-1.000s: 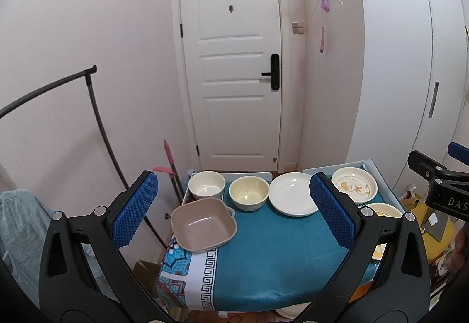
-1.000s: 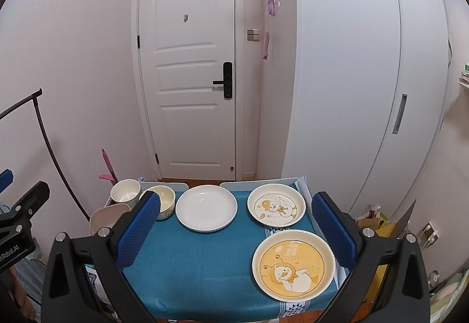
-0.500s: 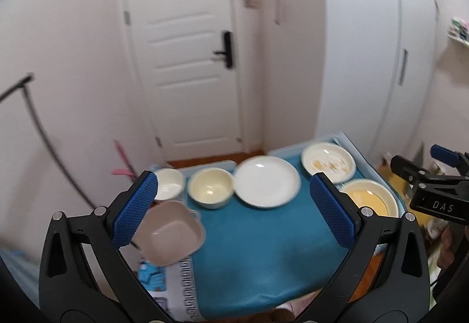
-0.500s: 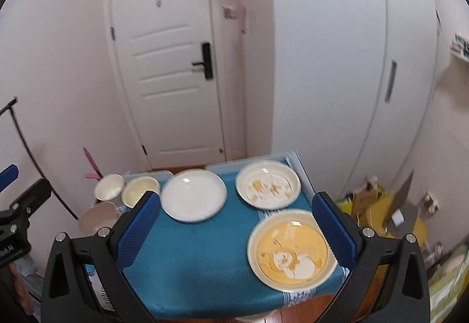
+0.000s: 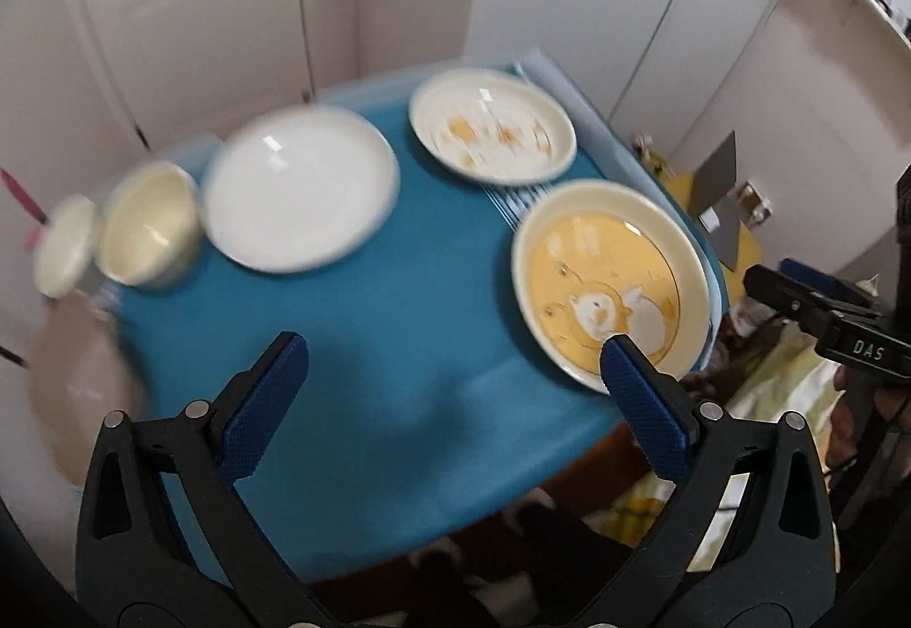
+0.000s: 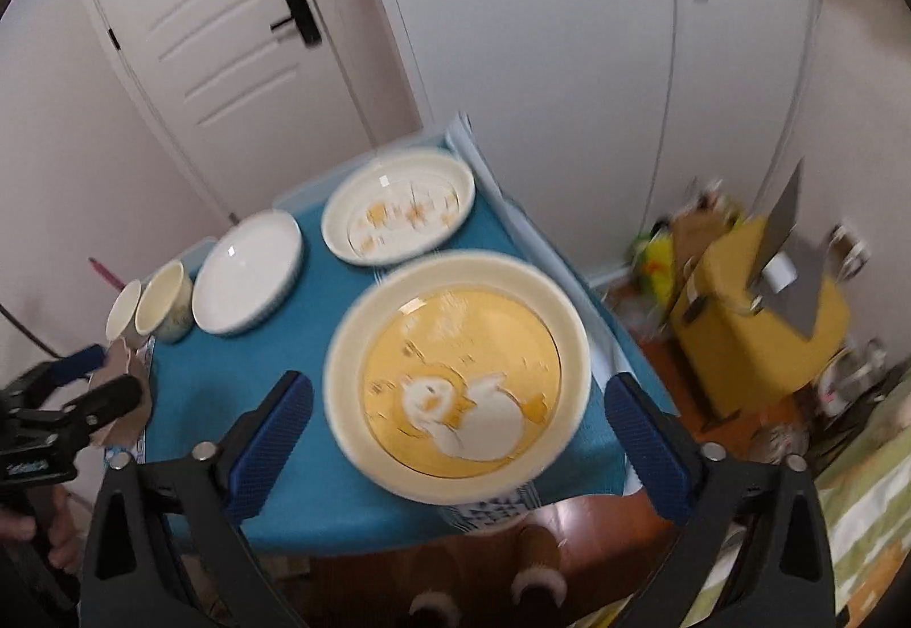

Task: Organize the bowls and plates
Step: 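Reach the left tool to the large yellow duck plate and grasp its rim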

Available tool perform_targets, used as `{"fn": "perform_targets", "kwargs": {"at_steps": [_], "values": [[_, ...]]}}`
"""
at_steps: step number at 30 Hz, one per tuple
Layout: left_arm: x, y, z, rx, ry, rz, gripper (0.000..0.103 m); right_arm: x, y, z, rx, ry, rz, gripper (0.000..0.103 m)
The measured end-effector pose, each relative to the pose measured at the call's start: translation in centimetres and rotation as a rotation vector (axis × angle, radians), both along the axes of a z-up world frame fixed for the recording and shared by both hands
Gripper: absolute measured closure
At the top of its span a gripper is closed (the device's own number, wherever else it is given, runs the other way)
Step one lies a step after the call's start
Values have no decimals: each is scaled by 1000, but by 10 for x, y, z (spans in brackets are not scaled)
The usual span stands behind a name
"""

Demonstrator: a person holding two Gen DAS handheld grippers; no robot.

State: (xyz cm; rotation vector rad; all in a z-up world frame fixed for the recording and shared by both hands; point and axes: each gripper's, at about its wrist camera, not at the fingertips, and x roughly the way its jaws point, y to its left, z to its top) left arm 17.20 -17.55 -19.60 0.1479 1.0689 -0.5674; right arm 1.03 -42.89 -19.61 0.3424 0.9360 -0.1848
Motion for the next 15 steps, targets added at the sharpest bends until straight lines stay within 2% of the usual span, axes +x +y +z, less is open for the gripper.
{"fn": "perform_targets", "kwargs": {"at_steps": [5, 9, 11, 12, 15], "values": [[9, -44, -52, 31, 127, 30, 24, 19, -47, -51, 102, 119, 89, 31], [15, -69, -90, 38, 204, 71, 35, 35, -69, -76, 155, 184, 174, 43], [17, -72, -102, 49, 235, 92, 47, 44, -77, -86, 154, 214, 216, 49], [19, -74, -108, 55, 247, 101, 50, 47, -80, -89, 158, 220, 231, 52], [18, -75, -115, 50, 273, 126, 56, 58, -88, -100, 181, 236, 290, 68]]}}
